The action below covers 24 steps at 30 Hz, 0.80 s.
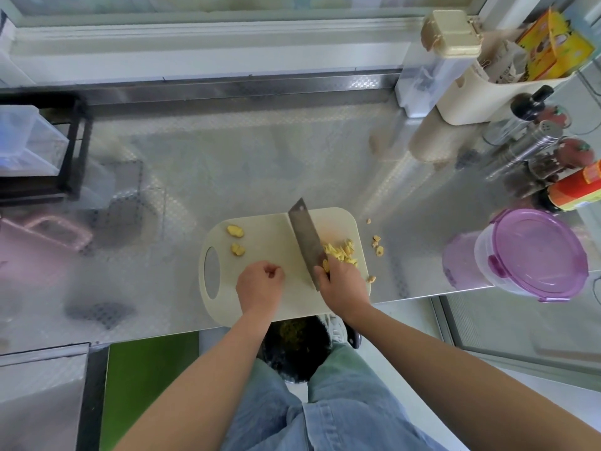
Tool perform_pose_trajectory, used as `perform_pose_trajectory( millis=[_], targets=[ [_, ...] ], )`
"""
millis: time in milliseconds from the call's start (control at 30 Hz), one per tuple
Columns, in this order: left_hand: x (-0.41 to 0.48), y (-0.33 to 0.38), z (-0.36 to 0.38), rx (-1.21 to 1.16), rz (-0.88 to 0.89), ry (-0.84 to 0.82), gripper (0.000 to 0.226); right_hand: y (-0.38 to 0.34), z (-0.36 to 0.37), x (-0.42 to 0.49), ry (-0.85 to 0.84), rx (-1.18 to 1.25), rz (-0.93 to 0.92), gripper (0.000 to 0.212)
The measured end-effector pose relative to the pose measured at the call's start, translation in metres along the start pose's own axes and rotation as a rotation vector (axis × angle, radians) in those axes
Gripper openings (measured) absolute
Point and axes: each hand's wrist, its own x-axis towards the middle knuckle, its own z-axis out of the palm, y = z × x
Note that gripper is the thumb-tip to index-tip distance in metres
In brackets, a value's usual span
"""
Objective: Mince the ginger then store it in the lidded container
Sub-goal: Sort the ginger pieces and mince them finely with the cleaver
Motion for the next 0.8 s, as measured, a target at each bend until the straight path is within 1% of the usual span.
perform_pose_trajectory(
  millis=[67, 133, 200, 267, 367, 467, 567, 700, 800],
  targets=[
    [0.001, -0.003, 0.0, 0.011, 0.01, -0.018, 0.01, 0.001, -0.003, 0.004, 0.039, 0.028, 0.027, 0.021],
    [0.002, -0.004, 0.0, 0.055, -0.003, -0.01, 0.007, -0.002, -0.005, 0.004, 0.0, 0.039, -0.013, 0.023],
    [0.001, -0.004, -0.001, 0.13, -0.015, 0.007, 0.009, -0.007, -0.003, 0.001, -0.057, 0.019, -0.08, 0.024],
    [0.001, -0.005, -0.002, 0.174, -0.013, 0.013, 0.013, -0.008, 0.0, 0.0, -0.058, 0.005, -0.08, 0.021],
    [0.002, -0.006, -0.003, 0.156, 0.001, 0.01, 0.013, -0.008, 0.0, 0.004, -0.021, 0.079, -0.039, 0.022],
    [0.003, -0.01, -0.001, 0.113, 0.013, 0.013, 0.011, -0.011, 0.002, 0.006, -0.066, 0.087, -0.124, 0.023],
    [0.004, -0.013, -0.002, 0.077, 0.013, 0.031, 0.002, -0.014, 0.008, 0.005, -0.107, 0.072, -0.181, 0.02],
    [0.003, -0.017, -0.006, 0.093, 0.049, 0.018, 0.002, -0.012, 0.011, 0.003, -0.113, 0.029, -0.174, 0.021],
    [0.003, -0.017, -0.011, 0.101, 0.07, 0.048, 0.005, -0.006, 0.004, 0.009, -0.012, 0.043, -0.07, 0.023]
  ],
)
